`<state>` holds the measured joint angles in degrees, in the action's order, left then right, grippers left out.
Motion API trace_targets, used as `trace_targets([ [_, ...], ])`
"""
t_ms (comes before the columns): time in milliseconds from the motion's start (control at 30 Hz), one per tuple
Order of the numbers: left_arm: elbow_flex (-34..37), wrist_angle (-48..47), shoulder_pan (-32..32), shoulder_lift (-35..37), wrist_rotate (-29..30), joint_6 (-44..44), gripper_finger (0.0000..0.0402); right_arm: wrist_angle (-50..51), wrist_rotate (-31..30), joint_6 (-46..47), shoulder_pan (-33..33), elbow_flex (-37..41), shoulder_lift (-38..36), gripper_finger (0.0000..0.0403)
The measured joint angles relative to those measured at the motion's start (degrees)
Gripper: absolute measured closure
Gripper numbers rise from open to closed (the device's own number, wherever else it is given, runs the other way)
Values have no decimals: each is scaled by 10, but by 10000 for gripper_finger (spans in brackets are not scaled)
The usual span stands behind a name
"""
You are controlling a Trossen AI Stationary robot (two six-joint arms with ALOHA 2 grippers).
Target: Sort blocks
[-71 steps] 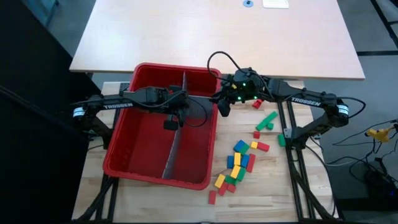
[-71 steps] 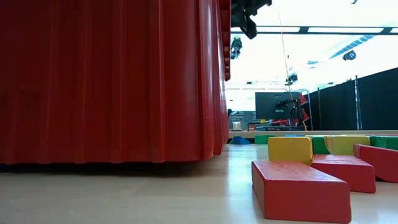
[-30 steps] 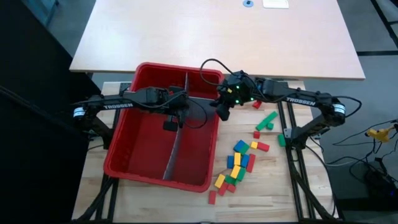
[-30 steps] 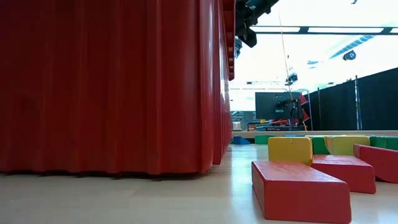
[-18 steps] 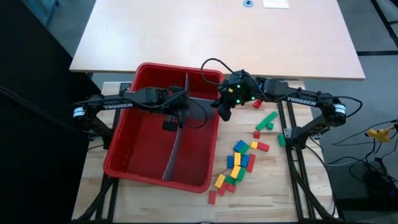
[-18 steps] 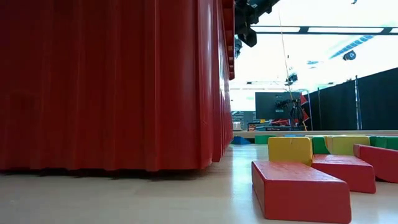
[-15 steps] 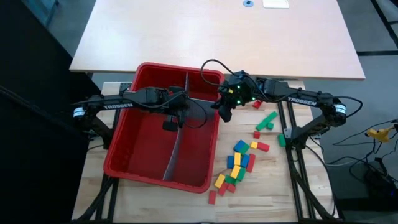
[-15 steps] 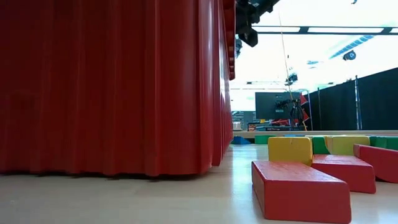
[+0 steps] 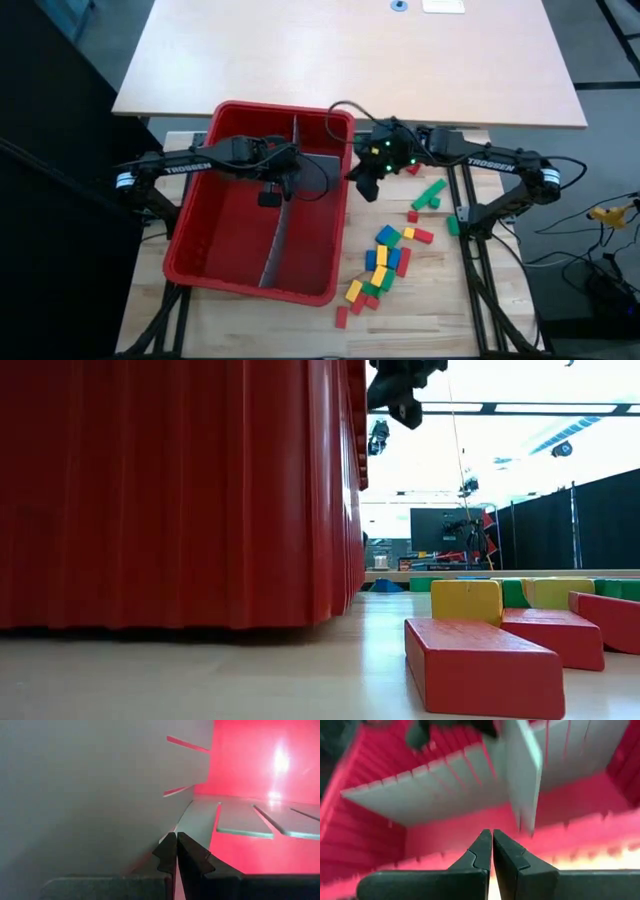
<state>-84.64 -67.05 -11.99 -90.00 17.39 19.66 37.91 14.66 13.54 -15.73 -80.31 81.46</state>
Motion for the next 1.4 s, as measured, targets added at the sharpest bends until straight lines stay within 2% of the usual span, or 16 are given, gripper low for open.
trace_targets([
  [167,0,2,0,0,-4,3,402,-73,-10,13,-13,-1,-6,403],
  [267,0,3,0,0,-6,4,402,-77,-9,14,-21,0,-6,390],
  [600,0,5,0,0,-9,8,402,-129,-12,15,-30,0,-4,254],
  [733,0,5,0,0,-10,8,402,-129,-12,19,-32,0,-3,226],
  [1133,0,8,1,0,-12,8,402,-145,-7,22,-42,0,21,251],
  [1400,0,9,1,0,-14,8,402,-173,8,30,-45,0,42,254],
])
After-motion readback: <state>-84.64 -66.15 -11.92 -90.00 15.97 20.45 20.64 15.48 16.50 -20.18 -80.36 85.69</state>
